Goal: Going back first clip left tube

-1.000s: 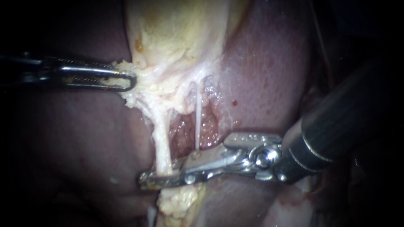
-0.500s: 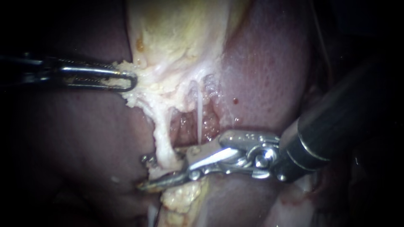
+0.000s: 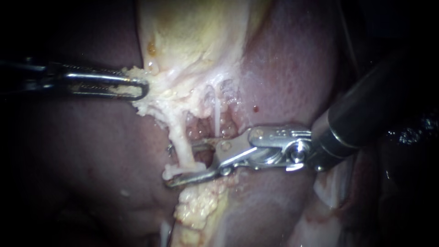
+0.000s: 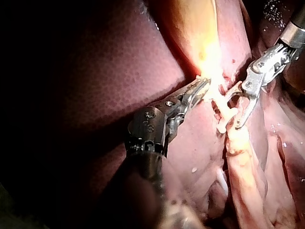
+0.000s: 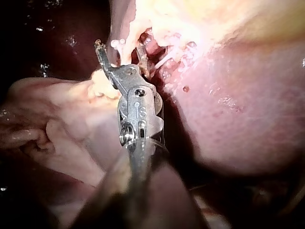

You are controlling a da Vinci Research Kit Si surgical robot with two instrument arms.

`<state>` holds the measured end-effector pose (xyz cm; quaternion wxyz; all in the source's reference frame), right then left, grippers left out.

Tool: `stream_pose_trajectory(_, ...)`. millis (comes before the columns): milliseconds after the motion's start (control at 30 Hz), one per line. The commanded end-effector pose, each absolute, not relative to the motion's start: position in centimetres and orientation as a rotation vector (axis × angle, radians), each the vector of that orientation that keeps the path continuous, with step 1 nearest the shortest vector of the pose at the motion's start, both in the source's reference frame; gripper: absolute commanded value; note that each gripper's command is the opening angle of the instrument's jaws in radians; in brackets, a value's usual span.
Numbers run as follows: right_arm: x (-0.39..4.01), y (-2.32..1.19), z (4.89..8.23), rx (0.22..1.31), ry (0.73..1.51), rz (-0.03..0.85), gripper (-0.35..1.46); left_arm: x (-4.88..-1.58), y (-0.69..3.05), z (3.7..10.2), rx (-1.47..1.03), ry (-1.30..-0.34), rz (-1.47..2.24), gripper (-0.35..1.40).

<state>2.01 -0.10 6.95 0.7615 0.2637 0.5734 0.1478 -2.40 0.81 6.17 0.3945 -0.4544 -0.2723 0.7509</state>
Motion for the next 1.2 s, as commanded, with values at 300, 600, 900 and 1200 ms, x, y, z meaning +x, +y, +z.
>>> stream_pose_trajectory(300,1.3,0.0,6.63,0.473,1.253,0.319,0.5,-2.38,0.81,6.16,-1.153,-0.692,1.905,-0.35)
stream_pose_trajectory(600,0.62,0.23,6.32,0.457,1.261,0.266,0.5,-2.38,0.81,6.16,-1.153,-0.692,1.905,-0.35)
stream_pose_trajectory(900,0.42,0.27,6.22,0.465,1.243,0.248,0.5,-2.5,0.73,6.26,-1.153,-0.677,1.908,-0.35)
stream_pose_trajectory(1200,0.4,0.26,6.21,0.466,1.243,0.247,0.5,-2.93,0.67,6.55,-1.164,-0.676,1.911,-0.35)
